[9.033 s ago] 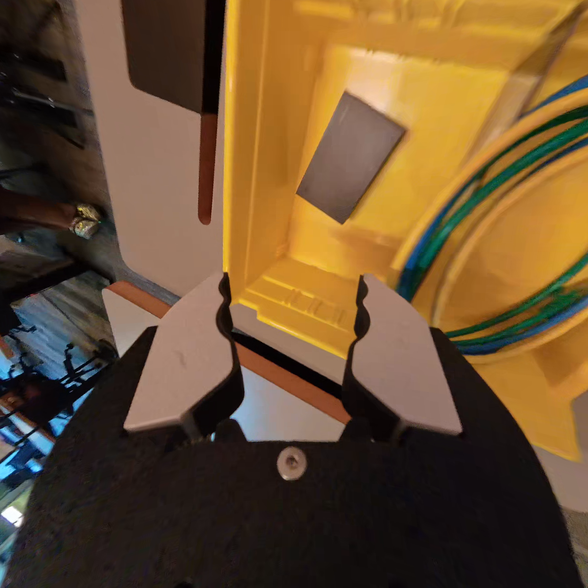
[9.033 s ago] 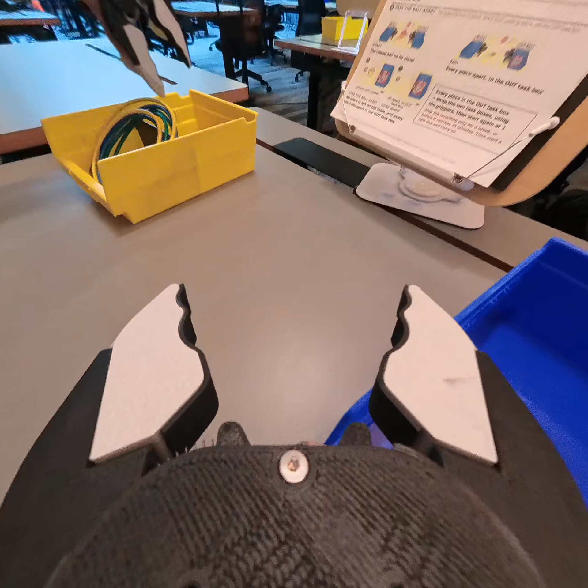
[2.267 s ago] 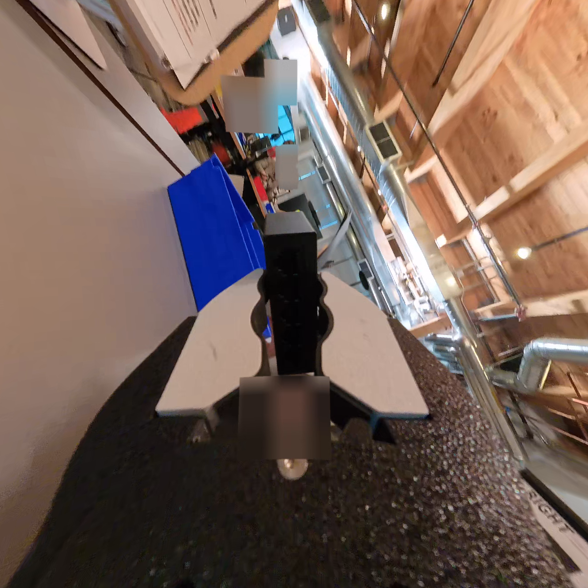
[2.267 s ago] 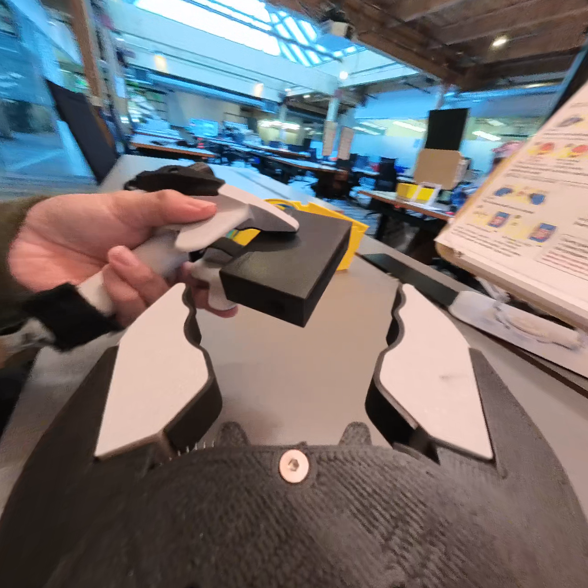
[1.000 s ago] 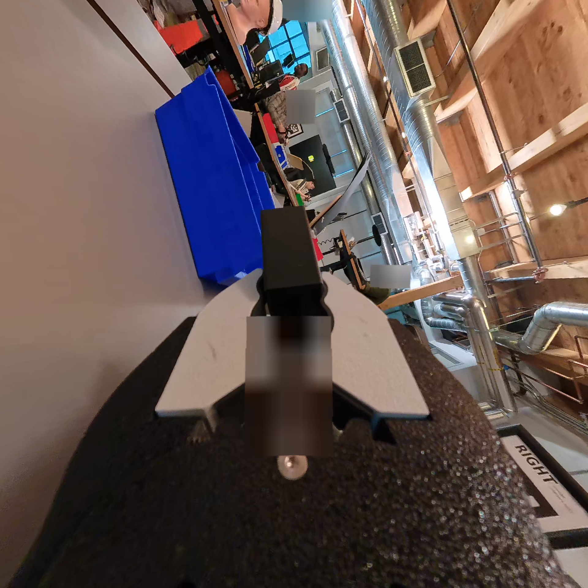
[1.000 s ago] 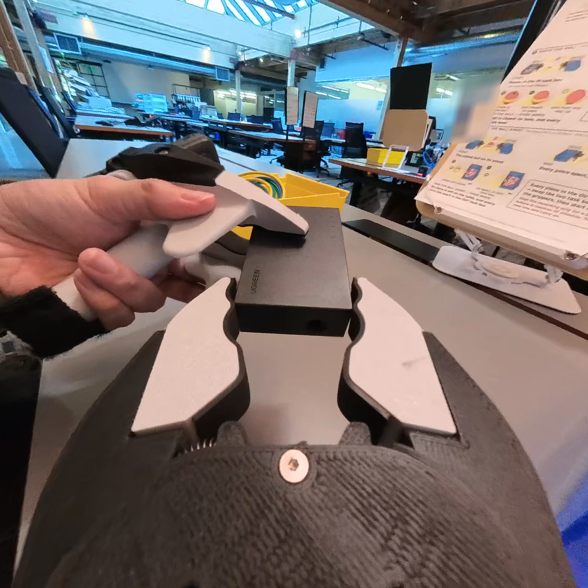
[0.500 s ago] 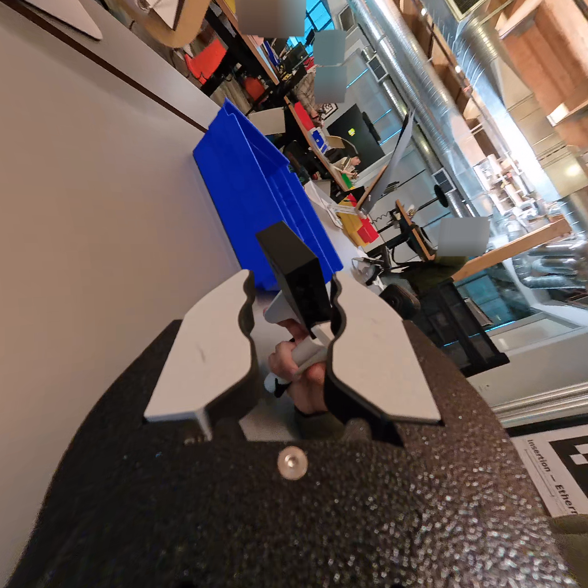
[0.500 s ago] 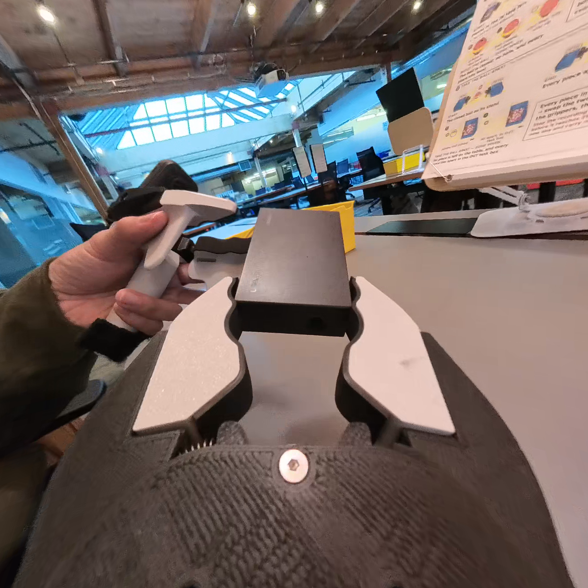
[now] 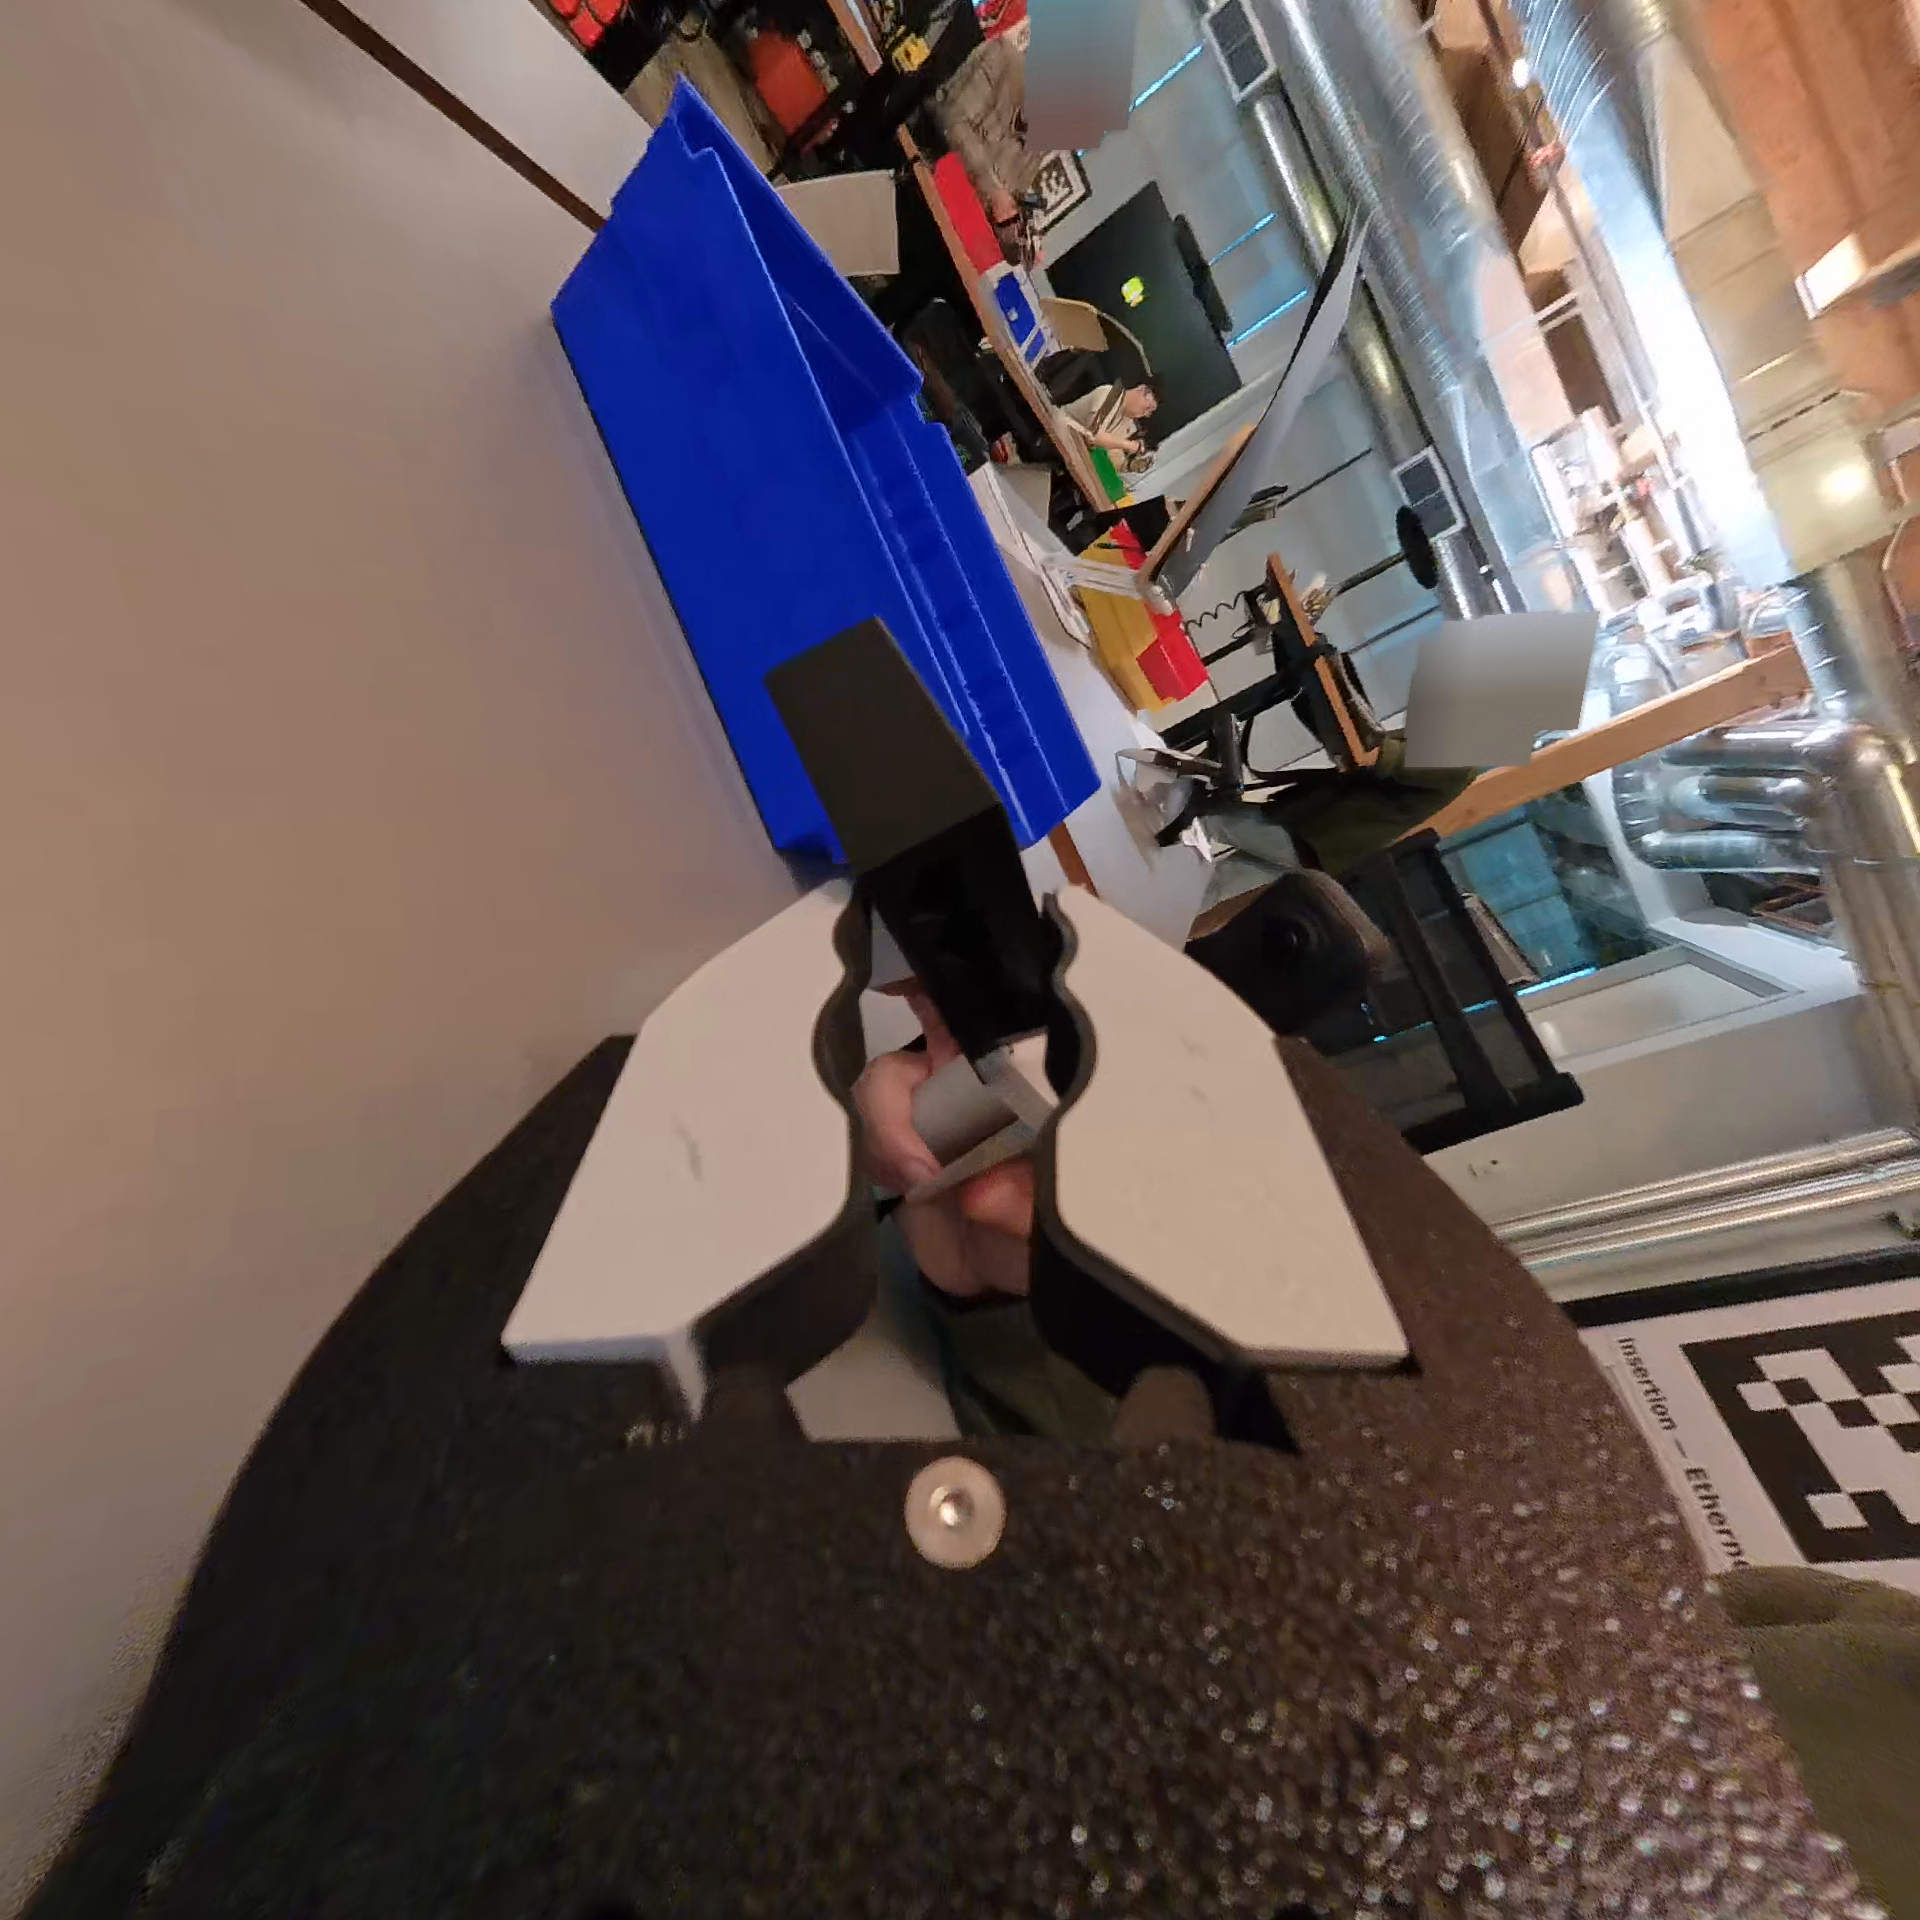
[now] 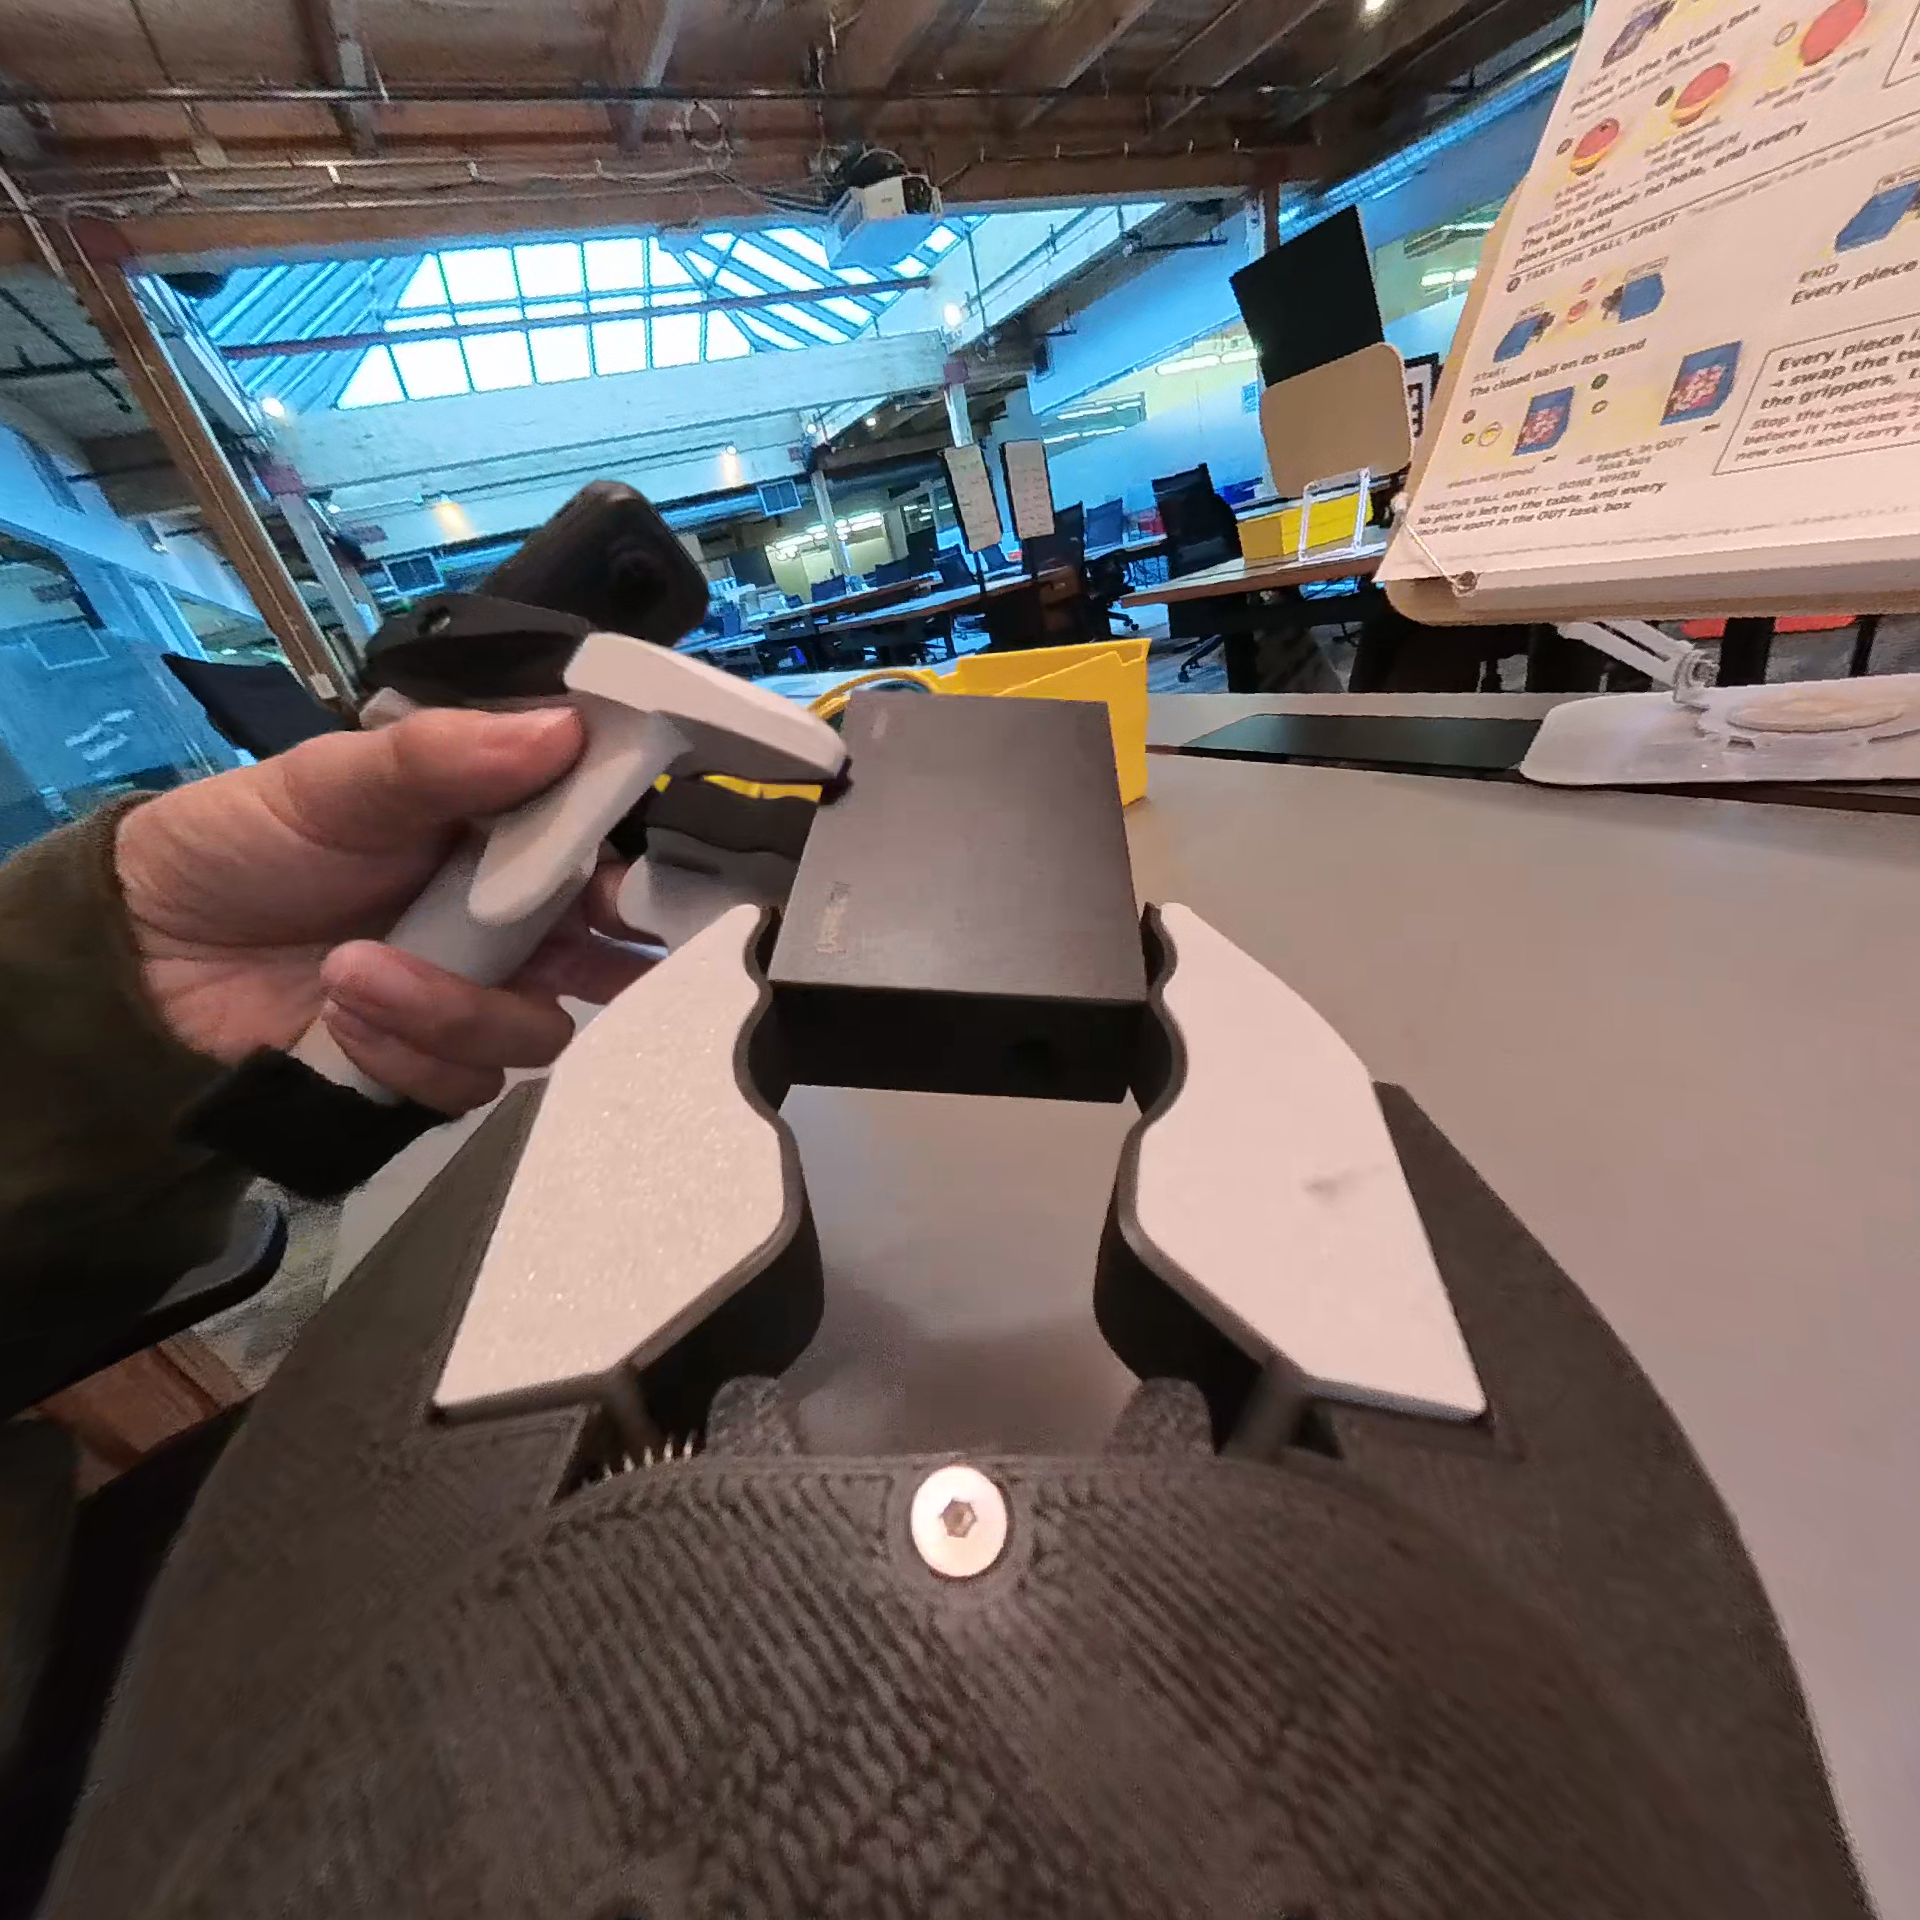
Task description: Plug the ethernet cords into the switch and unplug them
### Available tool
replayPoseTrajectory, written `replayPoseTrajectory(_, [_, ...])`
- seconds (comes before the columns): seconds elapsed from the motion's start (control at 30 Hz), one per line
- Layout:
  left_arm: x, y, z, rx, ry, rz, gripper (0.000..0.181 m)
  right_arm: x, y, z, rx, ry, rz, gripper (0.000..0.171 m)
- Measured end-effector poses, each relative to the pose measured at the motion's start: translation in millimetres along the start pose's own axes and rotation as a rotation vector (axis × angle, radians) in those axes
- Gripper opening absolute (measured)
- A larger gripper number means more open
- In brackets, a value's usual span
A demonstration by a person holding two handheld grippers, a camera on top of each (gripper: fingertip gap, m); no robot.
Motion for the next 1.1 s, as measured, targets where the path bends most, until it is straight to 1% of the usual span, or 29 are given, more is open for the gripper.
replayPoseTrajectory(0.17, [-1,-2,1,0.037,0.092,-0.026,0.028,-2,1,1,0.019,0.044,-0.03,0.064])
replayPoseTrajectory(0.27, [-1,0,1,0.047,0.113,-0.032,0.028,-2,1,3,0.023,0.065,-0.035,0.064])
replayPoseTrajectory(0.37, [-6,4,2,0.019,0.094,-0.061,0.028,-3,0,4,0.056,0.104,-0.042,0.063])
replayPoseTrajectory(0.5, [-9,8,2,0.004,0.061,-0.067,0.027,-1,-1,7,0.049,0.123,-0.023,0.062])
replayPoseTrajectory(0.6, [-9,10,4,-0.01,0.042,-0.075,0.027,1,-4,6,0.045,0.099,0.007,0.062])
replayPoseTrajectory(0.9, [-10,12,4,-0.008,0.02,-0.092,0.027,3,-7,7,0.038,0.088,0.02,0.062])
replayPoseTrajectory(1.1, [-9,11,2,0.02,-0.004,-0.09,0.029,1,-3,6,0.021,0.04,-0.006,0.062])
Point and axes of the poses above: each gripper's, where its closed fingertips meet, y back along the fingers, x out of its underside, z = x × y across the jaws, the point moved 5 cm from there along y, back along the fingers
